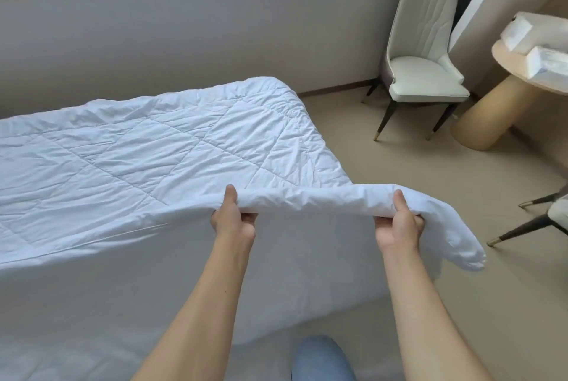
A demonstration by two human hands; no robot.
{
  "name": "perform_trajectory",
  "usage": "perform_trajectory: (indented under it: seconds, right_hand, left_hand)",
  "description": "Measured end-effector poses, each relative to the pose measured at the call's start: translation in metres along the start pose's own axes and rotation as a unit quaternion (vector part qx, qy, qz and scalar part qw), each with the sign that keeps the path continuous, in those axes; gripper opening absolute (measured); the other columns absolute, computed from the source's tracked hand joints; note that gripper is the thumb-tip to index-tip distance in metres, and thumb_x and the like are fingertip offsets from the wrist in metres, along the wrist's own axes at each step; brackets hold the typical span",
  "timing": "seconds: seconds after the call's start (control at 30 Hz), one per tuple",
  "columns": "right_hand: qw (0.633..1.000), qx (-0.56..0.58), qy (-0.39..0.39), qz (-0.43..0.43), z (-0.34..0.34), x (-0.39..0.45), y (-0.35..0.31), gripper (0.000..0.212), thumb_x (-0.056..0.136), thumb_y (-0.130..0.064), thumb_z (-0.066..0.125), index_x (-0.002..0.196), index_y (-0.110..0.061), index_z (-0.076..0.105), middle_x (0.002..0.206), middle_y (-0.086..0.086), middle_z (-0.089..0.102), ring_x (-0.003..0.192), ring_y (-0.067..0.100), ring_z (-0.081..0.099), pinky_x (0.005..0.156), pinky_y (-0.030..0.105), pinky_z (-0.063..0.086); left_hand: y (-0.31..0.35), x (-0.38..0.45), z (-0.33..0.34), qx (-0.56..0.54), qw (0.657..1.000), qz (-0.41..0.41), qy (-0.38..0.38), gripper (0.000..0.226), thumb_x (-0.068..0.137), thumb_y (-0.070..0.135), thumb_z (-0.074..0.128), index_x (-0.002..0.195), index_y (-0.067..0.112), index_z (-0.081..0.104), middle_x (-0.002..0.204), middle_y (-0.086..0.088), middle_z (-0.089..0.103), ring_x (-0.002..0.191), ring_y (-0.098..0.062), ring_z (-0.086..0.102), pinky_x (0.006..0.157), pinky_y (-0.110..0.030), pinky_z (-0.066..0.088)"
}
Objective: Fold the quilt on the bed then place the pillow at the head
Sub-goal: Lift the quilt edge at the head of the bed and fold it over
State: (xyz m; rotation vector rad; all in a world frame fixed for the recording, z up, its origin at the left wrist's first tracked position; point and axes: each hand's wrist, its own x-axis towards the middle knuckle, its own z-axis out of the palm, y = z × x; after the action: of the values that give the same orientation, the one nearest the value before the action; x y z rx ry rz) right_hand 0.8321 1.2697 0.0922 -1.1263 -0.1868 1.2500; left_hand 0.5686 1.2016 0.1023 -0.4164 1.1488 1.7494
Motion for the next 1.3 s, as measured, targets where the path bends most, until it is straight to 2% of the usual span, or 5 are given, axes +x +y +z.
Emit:
perform_trajectory:
  seconds: [0.4,0.53,0.67,0.8,1.3]
  right_hand:
    - [0.976,-0.199,-0.076,0.036,0.164,0.21,0.093,0.025,0.094,-0.002,0.067,0.081,-0.01,0.048,0.082,0.005,0.057,0.075,0.018,0.064,0.059,0.03,0.059]
    - [0.92,-0.376,-0.096,0.05,0.185,0.276,0.16,0.027,0.094,-0.036,0.059,0.082,-0.013,0.05,0.083,0.006,0.055,0.077,0.026,0.055,0.066,0.036,0.049]
    - [0.676,-0.716,-0.174,-0.023,0.153,0.303,0.228,0.061,0.101,-0.055,0.042,0.152,-0.023,0.034,0.16,0.012,0.032,0.141,0.035,0.037,0.108,0.052,0.034]
    - [0.417,-0.848,-0.307,-0.116,0.109,0.316,0.285,0.069,0.096,-0.073,0.022,0.155,-0.056,-0.01,0.17,-0.006,-0.019,0.156,0.034,-0.012,0.119,0.066,0.002]
    - [0.384,-0.856,-0.269,-0.219,0.067,0.324,0.315,0.069,0.093,-0.076,-0.006,0.157,-0.05,-0.014,0.169,-0.007,-0.023,0.157,0.03,-0.013,0.121,0.064,-0.002]
  left_hand:
    - [0.01,0.205,0.122,-0.022,0.99,0.032,0.137,0.017,0.095,0.002,0.063,0.092,0.012,0.051,0.096,-0.012,0.063,0.078,-0.026,0.064,0.084,-0.051,0.057]
    - [-0.008,0.288,0.122,0.207,0.974,0.024,0.089,0.02,0.1,0.035,0.06,0.1,0.015,0.059,0.093,-0.005,0.057,0.087,-0.027,0.055,0.081,-0.04,0.053]
    - [-0.047,0.347,0.073,0.656,0.74,0.144,0.039,0.053,0.098,0.047,0.056,0.144,0.022,0.049,0.152,-0.007,0.048,0.141,-0.03,0.041,0.113,-0.044,0.036]
    - [-0.087,0.385,0.008,0.872,0.447,0.199,0.014,0.077,0.09,0.078,0.024,0.159,0.046,0.014,0.172,0.002,0.007,0.157,-0.031,0.002,0.123,-0.056,0.008]
    - [-0.122,0.383,-0.052,0.838,0.428,0.338,-0.002,0.075,0.093,0.07,0.036,0.159,0.036,0.027,0.17,-0.004,0.016,0.157,-0.03,0.015,0.121,-0.058,0.02]
